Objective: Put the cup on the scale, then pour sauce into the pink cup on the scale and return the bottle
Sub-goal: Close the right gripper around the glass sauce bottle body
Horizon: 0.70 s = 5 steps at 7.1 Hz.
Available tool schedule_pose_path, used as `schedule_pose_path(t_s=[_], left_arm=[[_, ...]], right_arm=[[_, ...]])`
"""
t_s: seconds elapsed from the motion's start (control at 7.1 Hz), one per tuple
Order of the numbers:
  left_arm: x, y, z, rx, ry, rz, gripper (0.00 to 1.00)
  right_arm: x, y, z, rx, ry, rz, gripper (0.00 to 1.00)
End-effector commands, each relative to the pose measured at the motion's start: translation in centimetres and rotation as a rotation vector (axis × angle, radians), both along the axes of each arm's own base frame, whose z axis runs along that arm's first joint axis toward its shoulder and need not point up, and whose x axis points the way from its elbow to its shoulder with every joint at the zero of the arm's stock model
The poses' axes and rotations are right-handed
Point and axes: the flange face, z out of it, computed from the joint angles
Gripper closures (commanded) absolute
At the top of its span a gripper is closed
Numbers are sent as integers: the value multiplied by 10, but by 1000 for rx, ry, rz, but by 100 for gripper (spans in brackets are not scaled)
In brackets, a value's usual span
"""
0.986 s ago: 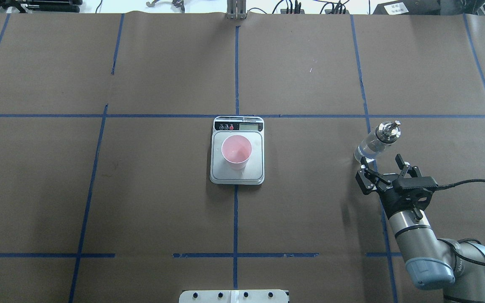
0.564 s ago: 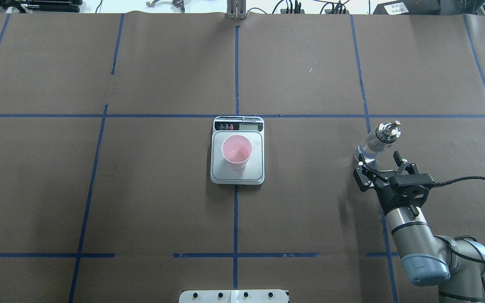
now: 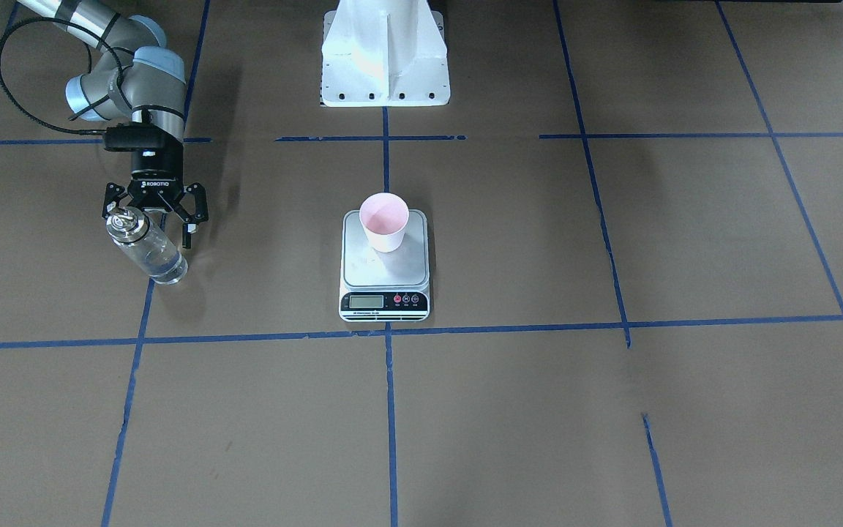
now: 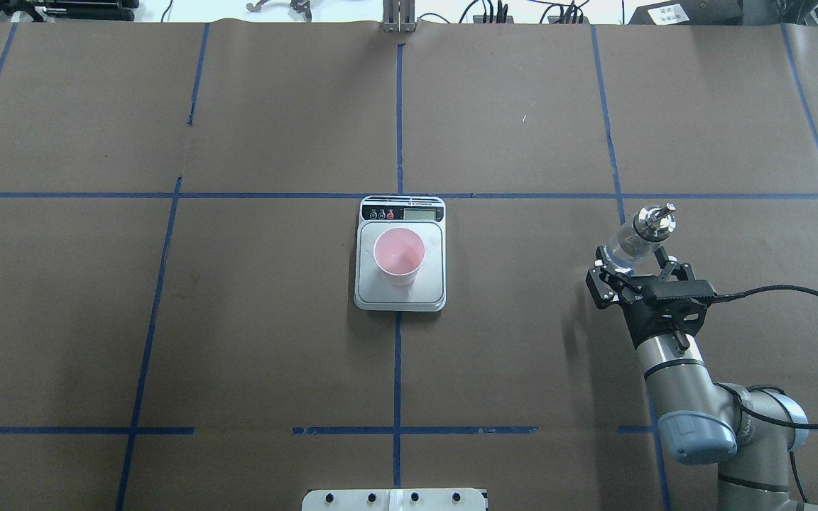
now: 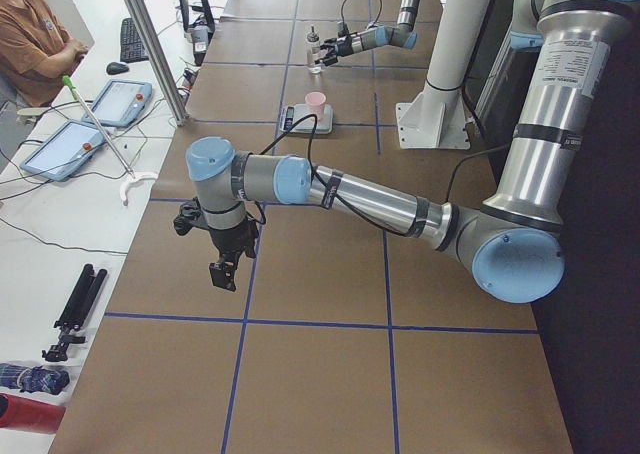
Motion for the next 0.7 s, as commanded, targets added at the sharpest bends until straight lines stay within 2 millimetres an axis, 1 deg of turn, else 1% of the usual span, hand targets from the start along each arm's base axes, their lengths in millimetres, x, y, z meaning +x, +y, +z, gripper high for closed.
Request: schedule_pose_path(t_s=[0.0,0.56], left_arm=[[2,-1,-3,1,1,2,0],[2,-1,-3,1,1,2,0]], right_arm=[[8,-16,0,-2,26,17,0],[9,-24,-3,-8,28,15,0]])
